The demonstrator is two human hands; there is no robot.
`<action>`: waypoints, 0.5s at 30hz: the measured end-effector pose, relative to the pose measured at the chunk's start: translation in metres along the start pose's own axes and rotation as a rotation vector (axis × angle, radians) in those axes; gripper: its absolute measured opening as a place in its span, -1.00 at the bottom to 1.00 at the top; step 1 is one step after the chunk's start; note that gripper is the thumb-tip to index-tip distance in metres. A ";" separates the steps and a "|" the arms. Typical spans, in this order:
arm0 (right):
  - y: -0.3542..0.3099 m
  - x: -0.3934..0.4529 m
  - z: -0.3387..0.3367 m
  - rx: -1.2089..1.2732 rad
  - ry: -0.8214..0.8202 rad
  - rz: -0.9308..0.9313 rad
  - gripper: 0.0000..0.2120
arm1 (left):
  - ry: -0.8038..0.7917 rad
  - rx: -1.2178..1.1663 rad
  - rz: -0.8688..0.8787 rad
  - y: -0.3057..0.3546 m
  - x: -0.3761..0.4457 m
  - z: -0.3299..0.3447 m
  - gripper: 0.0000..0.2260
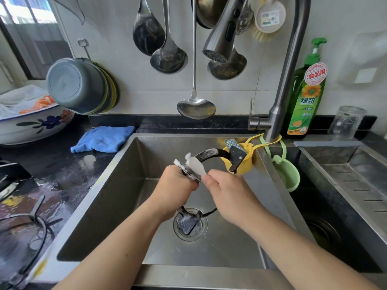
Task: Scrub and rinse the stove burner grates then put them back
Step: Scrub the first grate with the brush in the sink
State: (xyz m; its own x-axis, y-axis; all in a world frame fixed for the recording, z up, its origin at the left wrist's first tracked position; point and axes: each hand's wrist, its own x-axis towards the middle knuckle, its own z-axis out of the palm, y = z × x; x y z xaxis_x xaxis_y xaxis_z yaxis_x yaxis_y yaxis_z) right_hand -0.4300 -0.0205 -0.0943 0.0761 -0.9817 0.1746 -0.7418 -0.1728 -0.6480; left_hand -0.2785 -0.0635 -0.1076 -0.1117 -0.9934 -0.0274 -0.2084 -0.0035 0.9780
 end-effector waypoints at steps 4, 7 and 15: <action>0.002 0.003 -0.007 -0.091 0.001 -0.012 -0.58 | -0.030 -0.031 -0.028 0.002 -0.002 0.000 -0.56; 0.007 0.003 -0.008 -0.134 0.132 0.074 -0.60 | -0.028 -0.022 -0.023 0.003 -0.002 0.003 -0.54; 0.008 0.004 -0.006 -0.026 0.077 0.119 -0.59 | -0.019 -0.010 -0.010 0.000 -0.001 0.002 -0.54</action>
State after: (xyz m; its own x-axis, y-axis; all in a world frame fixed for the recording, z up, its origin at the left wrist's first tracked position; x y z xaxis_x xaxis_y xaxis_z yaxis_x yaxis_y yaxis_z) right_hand -0.4398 -0.0249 -0.0945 -0.0638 -0.9859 0.1547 -0.7598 -0.0526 -0.6481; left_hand -0.2803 -0.0621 -0.1084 -0.1278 -0.9910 -0.0407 -0.2002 -0.0144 0.9796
